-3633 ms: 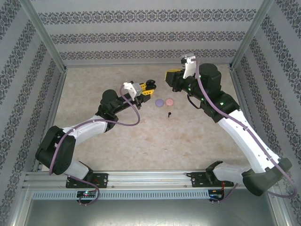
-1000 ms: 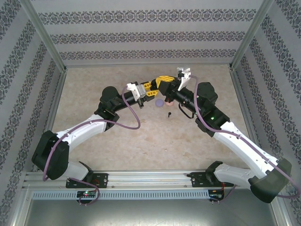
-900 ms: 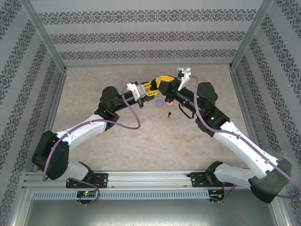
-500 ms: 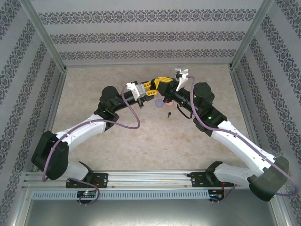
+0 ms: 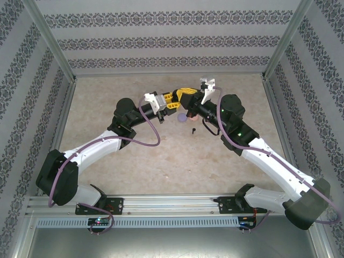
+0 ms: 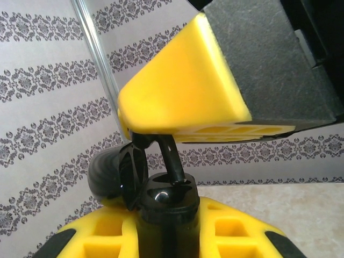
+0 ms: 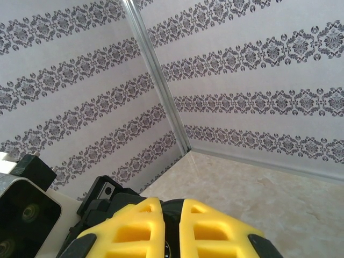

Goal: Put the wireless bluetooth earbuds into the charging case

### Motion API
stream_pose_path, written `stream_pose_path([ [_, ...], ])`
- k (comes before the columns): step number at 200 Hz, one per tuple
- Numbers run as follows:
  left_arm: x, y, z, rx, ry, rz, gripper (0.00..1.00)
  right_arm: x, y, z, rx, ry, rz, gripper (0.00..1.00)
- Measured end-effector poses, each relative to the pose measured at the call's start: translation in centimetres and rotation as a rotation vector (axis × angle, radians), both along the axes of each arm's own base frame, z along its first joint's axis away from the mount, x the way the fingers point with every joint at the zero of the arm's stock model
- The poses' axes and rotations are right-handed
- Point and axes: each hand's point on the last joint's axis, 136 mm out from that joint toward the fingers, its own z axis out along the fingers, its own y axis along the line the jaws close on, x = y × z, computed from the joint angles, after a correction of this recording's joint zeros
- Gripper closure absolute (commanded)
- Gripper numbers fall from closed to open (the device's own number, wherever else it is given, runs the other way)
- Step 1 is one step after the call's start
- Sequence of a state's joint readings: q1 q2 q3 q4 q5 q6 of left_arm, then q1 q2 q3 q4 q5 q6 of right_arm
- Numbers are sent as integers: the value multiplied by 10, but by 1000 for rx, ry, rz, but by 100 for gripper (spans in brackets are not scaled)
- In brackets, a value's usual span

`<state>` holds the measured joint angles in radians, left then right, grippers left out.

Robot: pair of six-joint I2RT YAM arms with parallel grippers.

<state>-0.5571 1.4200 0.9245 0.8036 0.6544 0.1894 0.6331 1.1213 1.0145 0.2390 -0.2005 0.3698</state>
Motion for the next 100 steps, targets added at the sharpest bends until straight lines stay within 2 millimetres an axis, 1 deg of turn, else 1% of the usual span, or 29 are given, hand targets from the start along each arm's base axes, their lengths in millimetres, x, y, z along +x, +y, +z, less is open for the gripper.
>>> stream_pose_path([
  [32, 0, 0, -2, 2, 20, -2, 100, -1, -1, -2, -4, 0, -1, 91],
  [100, 2, 0, 1, -2, 21, 1, 100, -3, -1, 0, -12, -17, 4, 91],
])
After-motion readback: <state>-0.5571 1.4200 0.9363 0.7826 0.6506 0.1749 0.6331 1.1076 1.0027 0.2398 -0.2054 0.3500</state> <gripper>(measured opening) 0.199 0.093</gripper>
